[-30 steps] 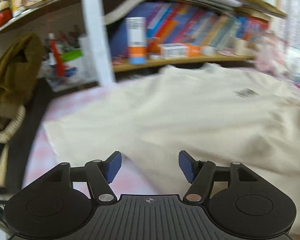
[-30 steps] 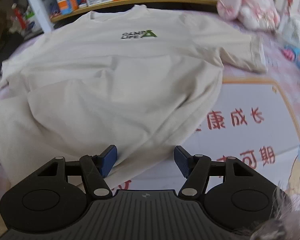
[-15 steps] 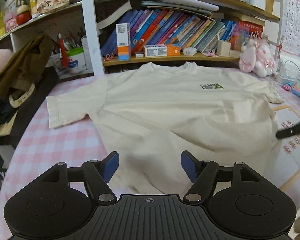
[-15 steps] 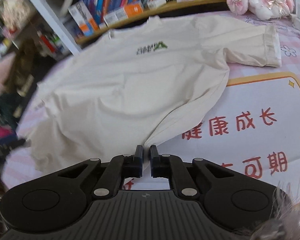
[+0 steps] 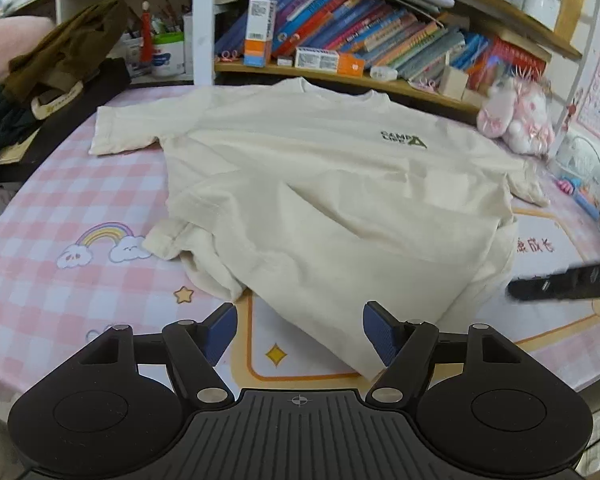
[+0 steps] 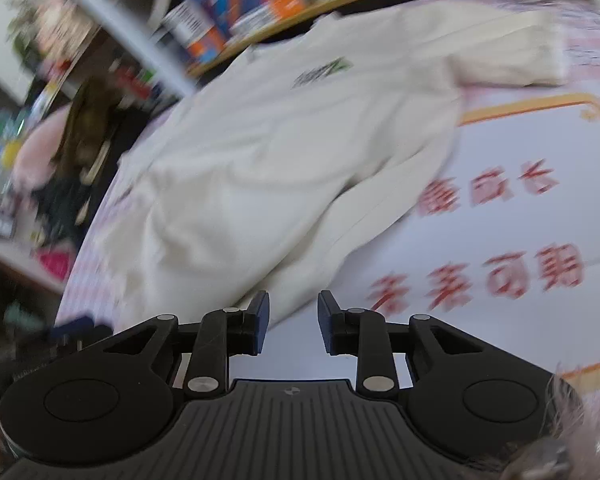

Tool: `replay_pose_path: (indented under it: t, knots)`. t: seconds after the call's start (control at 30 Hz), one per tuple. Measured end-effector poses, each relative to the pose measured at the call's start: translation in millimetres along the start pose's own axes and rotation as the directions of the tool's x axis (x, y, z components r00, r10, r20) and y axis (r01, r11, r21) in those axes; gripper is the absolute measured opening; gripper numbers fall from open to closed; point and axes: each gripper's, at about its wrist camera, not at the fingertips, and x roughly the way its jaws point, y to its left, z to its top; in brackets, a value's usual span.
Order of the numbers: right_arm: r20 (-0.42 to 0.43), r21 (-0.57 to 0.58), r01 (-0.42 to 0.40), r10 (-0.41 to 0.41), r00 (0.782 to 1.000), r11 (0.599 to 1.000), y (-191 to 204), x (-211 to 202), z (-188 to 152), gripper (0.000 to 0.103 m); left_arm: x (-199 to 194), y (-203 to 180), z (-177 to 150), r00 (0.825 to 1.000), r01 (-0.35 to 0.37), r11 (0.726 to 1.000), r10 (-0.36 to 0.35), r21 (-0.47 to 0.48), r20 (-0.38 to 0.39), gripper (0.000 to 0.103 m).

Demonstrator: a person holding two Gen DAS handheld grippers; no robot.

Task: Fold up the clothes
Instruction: 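Release the hem from the left gripper and pull it back, then grasp the shirt side edge with the right gripper and pull it outward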

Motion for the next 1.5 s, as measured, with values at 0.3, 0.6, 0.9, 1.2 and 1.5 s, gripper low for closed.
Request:
replay_pose_path:
  t: [0.3, 0.6, 0.9, 1.2, 1.5]
  knots:
    - [-0.063, -0.279, 0.043, -0.064, 0.996, 0.959, 74, 36, -30, 0.033, -27, 20, -16, 1.000, -0.030, 0.999, 0.030, 0.010, 0.002, 0.071]
    - [0.039, -0.345, 0.241, -0.243, 0.969, 0.907, 112, 58, -45, 0.038, -36, 65, -30, 1.000, -0.011, 1.000, 0.011, 0.003, -0.004, 0.071]
    - [0.153, -0.296, 0.353, -0.321, 0.935, 0.887, 115, 1, -50, 0.003, -19, 100, -8, 0.998, 0.042, 0.999, -0.043, 0.028, 0.040, 0.071]
    - [0.286, -0.059, 0.649, -0.610, 0.739, 0.759, 59, -97, -47, 0.003, 45, 108, 25, 0.999, 0.035, 0.997, -0.037, 0.074, 0.021, 0.067]
    - [0.227, -0.041, 0.667, -0.643, 0.731, 0.744, 35, -78, -46, 0.004, 78, 103, 40, 0.993, 0.117, 0.988, -0.117, 0.101, -0.005, 0.020]
